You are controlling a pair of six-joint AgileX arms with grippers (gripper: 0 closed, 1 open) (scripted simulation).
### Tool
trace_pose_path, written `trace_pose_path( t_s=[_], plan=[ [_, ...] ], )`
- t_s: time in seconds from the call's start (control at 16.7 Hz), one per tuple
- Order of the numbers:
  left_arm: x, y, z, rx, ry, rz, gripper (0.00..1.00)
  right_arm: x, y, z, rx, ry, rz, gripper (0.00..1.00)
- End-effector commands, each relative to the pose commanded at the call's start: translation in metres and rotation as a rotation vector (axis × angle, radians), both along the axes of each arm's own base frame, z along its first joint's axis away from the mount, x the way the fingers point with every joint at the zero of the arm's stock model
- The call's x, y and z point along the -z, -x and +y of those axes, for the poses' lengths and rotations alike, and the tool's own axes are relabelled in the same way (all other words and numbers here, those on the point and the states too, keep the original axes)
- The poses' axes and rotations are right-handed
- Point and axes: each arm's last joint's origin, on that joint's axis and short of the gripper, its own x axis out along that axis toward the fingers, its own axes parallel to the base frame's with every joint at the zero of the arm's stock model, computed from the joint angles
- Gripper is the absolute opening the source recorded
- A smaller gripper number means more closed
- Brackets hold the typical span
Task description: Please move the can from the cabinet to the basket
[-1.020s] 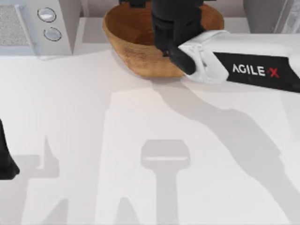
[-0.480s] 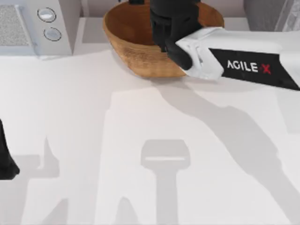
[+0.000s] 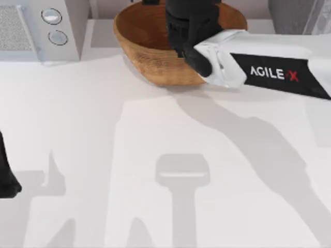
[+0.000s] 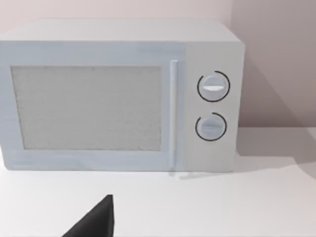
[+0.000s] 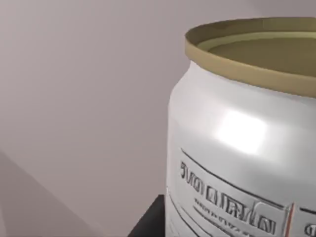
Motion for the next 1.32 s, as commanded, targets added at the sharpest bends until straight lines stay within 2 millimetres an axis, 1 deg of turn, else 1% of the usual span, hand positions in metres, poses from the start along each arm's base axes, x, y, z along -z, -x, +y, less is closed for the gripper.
trace_pose_path(
  t_s=[0.36,0.42,1.32],
  plan=[
    [0.0000,0.0000,0.0000,0.000,0.000,0.000,1.00,0.0000,0.0000,0.0000,0.000,0.000,0.000,0.98],
    [0.0000,0.0000,0.0000,0.000,0.000,0.000,1.00,0.0000,0.0000,0.0000,0.000,0.000,0.000,1.00],
    [0.0000,0.0000,0.0000,0.000,0.000,0.000,1.00,0.0000,0.0000,0.0000,0.000,0.000,0.000,1.00]
  ],
)
